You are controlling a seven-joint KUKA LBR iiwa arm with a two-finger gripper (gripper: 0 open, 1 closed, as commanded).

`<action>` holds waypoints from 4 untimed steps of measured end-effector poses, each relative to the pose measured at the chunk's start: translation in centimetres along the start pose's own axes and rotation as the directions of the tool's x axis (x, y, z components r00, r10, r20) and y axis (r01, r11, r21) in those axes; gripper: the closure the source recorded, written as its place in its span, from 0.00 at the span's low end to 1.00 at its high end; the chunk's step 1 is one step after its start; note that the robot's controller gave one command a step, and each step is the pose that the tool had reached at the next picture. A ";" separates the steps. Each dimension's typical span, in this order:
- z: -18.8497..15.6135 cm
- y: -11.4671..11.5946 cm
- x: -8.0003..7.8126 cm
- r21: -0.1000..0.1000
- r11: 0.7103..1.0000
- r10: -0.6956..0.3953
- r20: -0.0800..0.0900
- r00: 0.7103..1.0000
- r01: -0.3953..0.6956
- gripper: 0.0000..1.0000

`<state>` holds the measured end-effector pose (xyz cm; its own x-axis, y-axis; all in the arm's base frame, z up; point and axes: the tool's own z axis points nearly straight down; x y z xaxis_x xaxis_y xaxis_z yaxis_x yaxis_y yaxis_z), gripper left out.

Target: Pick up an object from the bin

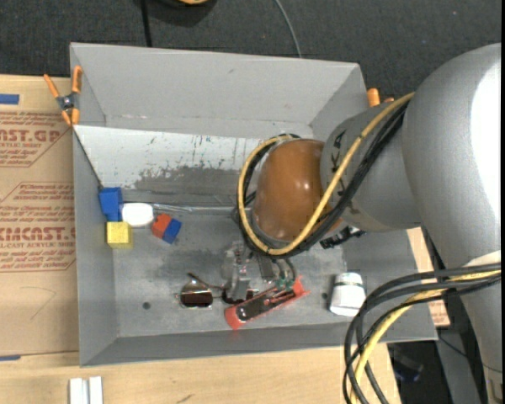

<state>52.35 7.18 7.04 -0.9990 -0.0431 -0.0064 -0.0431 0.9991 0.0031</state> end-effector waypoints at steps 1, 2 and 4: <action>-4.3 1.2 2.6 0.001 1.000 -0.030 -0.010 1.000 0.030 1.00; -10.5 0.6 2.6 0.000 0.996 -0.092 -0.005 0.996 0.092 1.00; -17.0 0.1 -0.5 0.001 1.000 -0.009 -0.010 1.000 0.009 1.00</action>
Offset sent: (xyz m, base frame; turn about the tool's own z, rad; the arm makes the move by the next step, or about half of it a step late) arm -0.0241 -0.0020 0.1408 -0.1258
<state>52.77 7.29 24.04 -0.9986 -0.0526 0.0036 -0.0526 0.9986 0.0026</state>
